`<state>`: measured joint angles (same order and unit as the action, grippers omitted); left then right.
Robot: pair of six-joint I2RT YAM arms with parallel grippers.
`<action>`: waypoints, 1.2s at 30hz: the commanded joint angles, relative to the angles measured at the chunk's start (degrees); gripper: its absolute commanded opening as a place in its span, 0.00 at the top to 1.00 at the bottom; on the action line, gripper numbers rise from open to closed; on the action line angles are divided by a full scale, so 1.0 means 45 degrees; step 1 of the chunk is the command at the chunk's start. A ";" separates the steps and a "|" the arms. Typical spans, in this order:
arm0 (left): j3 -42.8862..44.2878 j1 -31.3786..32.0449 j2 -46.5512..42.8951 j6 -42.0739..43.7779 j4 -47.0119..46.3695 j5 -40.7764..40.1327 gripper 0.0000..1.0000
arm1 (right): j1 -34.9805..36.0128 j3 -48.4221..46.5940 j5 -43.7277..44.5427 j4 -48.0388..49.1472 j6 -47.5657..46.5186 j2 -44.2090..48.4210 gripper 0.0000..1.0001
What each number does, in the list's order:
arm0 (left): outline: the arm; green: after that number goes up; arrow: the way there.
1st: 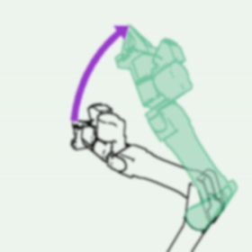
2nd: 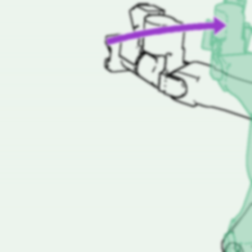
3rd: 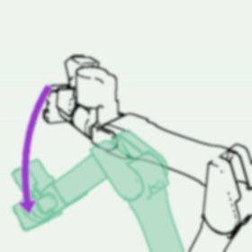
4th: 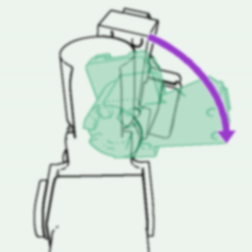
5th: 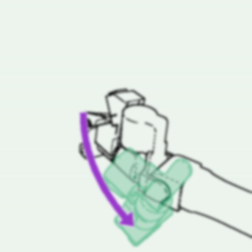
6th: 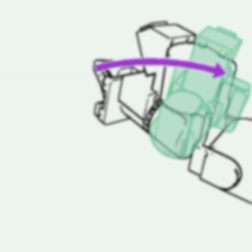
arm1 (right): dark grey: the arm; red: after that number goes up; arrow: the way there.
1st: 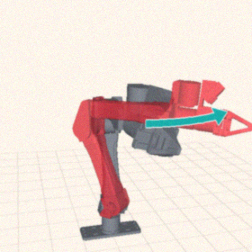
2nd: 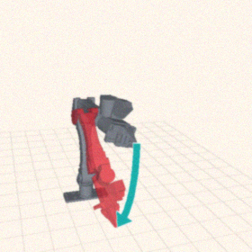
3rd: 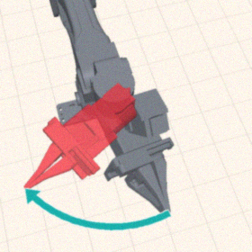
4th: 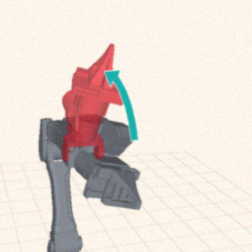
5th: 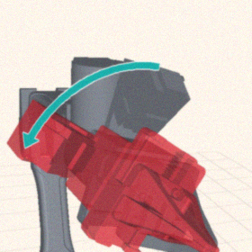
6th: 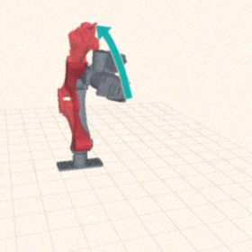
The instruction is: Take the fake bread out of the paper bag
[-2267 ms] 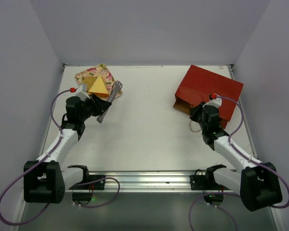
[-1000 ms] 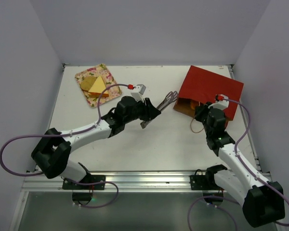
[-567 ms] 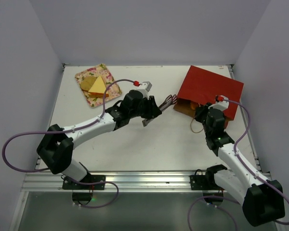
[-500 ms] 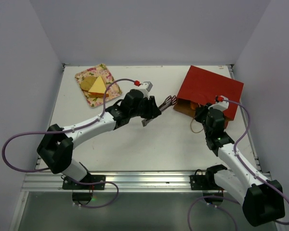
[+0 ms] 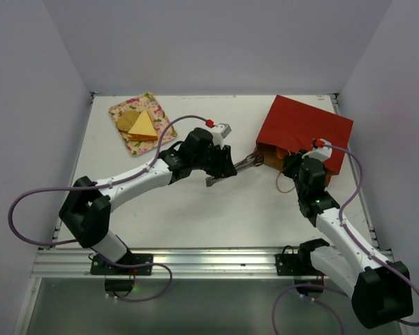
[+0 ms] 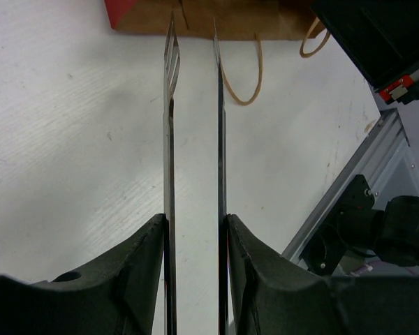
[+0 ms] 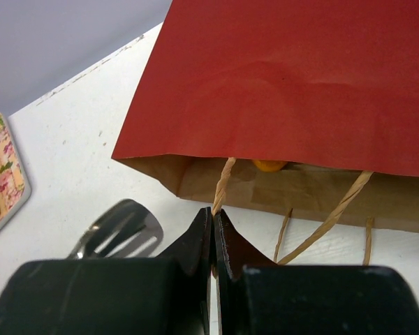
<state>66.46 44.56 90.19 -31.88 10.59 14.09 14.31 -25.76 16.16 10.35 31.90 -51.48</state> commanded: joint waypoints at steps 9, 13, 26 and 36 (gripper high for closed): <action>-0.0098 0.0372 0.1285 -0.1078 -0.3401 0.1420 0.57 | 0.0005 0.0001 0.0412 0.0395 0.0040 0.0054 1.00; -0.0548 0.0509 0.1500 -0.1781 -0.4831 0.1051 0.57 | 0.0005 0.0001 0.0373 0.0415 0.0001 0.0035 1.00; -0.0162 0.0997 0.3002 -0.2447 -0.5674 -0.1647 0.54 | 0.0005 0.0021 0.0314 0.0454 0.0040 -0.0044 1.00; 0.0486 0.1036 0.4019 -0.2506 -0.6083 -0.1860 0.54 | -0.0015 0.0021 0.0431 0.0357 0.0079 -0.0004 1.00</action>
<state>65.78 48.90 108.68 -42.52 -11.57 7.49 14.28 -25.74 16.12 10.37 31.92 -51.79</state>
